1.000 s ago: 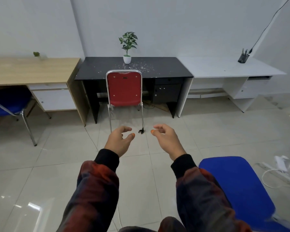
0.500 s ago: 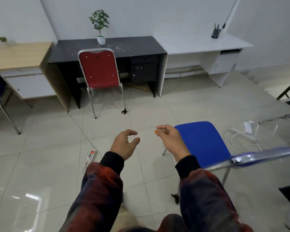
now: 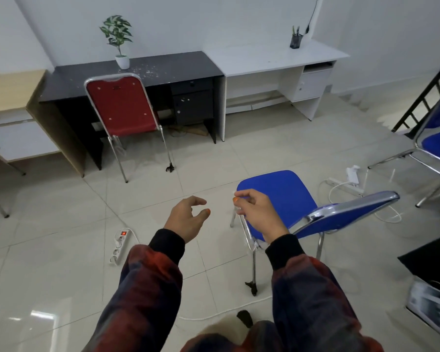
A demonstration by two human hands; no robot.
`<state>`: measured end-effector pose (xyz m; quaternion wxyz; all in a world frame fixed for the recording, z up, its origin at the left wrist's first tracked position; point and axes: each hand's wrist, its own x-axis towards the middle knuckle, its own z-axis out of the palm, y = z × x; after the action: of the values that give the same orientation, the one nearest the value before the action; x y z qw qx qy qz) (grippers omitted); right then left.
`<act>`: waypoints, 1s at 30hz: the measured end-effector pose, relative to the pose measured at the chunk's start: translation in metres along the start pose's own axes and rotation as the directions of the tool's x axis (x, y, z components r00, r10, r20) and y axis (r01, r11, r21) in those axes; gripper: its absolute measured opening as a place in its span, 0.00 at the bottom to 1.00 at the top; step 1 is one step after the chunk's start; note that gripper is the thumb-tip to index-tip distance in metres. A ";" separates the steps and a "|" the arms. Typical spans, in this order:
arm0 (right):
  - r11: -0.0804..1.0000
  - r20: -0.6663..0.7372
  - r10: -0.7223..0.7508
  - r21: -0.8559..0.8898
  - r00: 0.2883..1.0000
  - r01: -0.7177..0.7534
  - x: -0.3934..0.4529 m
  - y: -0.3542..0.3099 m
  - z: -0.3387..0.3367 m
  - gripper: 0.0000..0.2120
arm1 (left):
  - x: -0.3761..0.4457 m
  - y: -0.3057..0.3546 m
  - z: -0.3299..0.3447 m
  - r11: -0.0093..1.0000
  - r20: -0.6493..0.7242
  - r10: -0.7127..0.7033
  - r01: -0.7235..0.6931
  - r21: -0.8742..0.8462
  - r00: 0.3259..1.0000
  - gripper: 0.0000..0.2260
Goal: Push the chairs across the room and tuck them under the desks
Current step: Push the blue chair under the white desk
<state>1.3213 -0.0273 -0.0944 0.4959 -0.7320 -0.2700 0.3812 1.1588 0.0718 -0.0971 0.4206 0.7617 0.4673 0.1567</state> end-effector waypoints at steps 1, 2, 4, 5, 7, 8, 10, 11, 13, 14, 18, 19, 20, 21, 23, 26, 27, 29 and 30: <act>1.000 0.000 0.002 0.001 1.000 -0.002 0.001 0.002 -0.003 0.07 | 0.001 0.001 0.003 1.000 0.011 0.002 -0.002 0.003 1.000 0.12; 1.000 -0.009 0.000 0.001 1.000 0.000 0.003 0.003 -0.014 0.08 | 0.006 0.007 0.013 1.000 0.023 0.009 -0.009 0.004 1.000 0.12; 1.000 -0.001 -0.008 -0.016 1.000 0.008 0.005 0.002 -0.021 0.09 | 0.010 0.011 0.020 1.000 0.025 0.005 -0.005 -0.007 1.000 0.12; 1.000 -0.013 -0.006 -0.020 1.000 0.005 0.007 0.003 -0.032 0.09 | 0.014 0.018 0.029 1.000 0.033 0.012 -0.011 -0.015 0.999 0.12; 0.999 -0.021 -0.022 -0.036 1.000 0.021 0.013 0.005 -0.051 0.10 | 0.024 0.031 0.048 0.999 0.041 0.016 -0.015 -0.039 0.999 0.11; 0.998 -0.025 -0.025 -0.058 0.999 0.023 0.017 0.007 -0.060 0.09 | 0.028 0.036 0.057 0.999 0.046 0.015 -0.013 -0.047 0.999 0.11; 0.993 -0.016 -0.026 -0.112 1.000 0.024 0.025 0.011 -0.079 0.09 | 0.036 0.049 0.079 0.998 0.063 0.004 -0.001 -0.056 0.998 0.12; 0.990 -0.004 -0.026 -0.140 1.000 0.026 0.028 0.011 -0.086 0.10 | 0.039 0.054 0.088 0.998 0.070 0.006 -0.001 -0.061 0.998 0.12; 0.984 0.022 -0.035 -0.175 0.999 0.038 0.038 0.009 -0.104 0.10 | 0.046 0.071 0.106 0.997 0.075 0.005 0.001 -0.076 0.997 0.13; 0.982 0.027 -0.041 -0.182 0.999 0.046 0.041 0.007 -0.110 0.10 | 0.050 0.078 0.112 0.997 0.078 0.009 -0.003 -0.079 0.997 0.13; 0.982 -0.004 -0.071 -0.175 0.998 0.069 0.052 0.008 -0.147 0.10 | 0.063 0.112 0.134 0.997 0.098 0.038 -0.032 -0.063 0.995 0.15; 0.984 -0.023 -0.068 -0.166 0.997 0.063 0.053 0.010 -0.155 0.10 | 0.064 0.119 0.139 0.998 0.108 0.048 -0.042 -0.050 0.993 0.15; 0.987 -0.038 -0.062 -0.151 0.997 0.056 0.055 0.013 -0.164 0.10 | 0.065 0.126 0.143 0.998 0.116 0.055 -0.051 -0.038 0.992 0.16; 0.988 -0.043 -0.054 -0.144 0.998 0.048 0.057 0.015 -0.170 0.10 | 0.065 0.131 0.145 0.998 0.118 0.057 -0.054 -0.031 0.991 0.16; 0.990 -0.038 -0.048 -0.138 0.998 0.042 0.060 0.016 -0.175 0.10 | 0.066 0.133 0.147 0.998 0.106 0.052 -0.050 -0.025 0.993 0.16; 0.989 0.014 -0.045 -0.143 0.999 0.047 0.065 0.018 -0.183 0.10 | 0.065 0.131 0.152 1.000 0.062 0.009 -0.008 -0.026 0.998 0.15; 0.987 0.030 -0.045 -0.152 0.999 0.049 0.066 0.019 -0.185 0.11 | 0.064 0.130 0.154 1.000 0.053 -0.004 0.005 -0.029 0.999 0.14; 0.984 0.068 -0.044 -0.167 0.997 0.055 0.071 0.022 -0.193 0.11 | 0.059 0.132 0.160 0.998 0.025 -0.033 0.034 -0.046 0.999 0.14; 0.984 0.081 -0.041 -0.172 0.996 0.054 0.073 0.024 -0.197 0.11 | 0.057 0.132 0.165 0.997 0.013 -0.044 0.044 -0.057 0.999 0.13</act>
<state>1.5255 -0.0818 -0.0948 0.4280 -0.7506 -0.3388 0.3722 1.3688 0.0106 -0.1005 0.4481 0.7398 0.4770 0.1563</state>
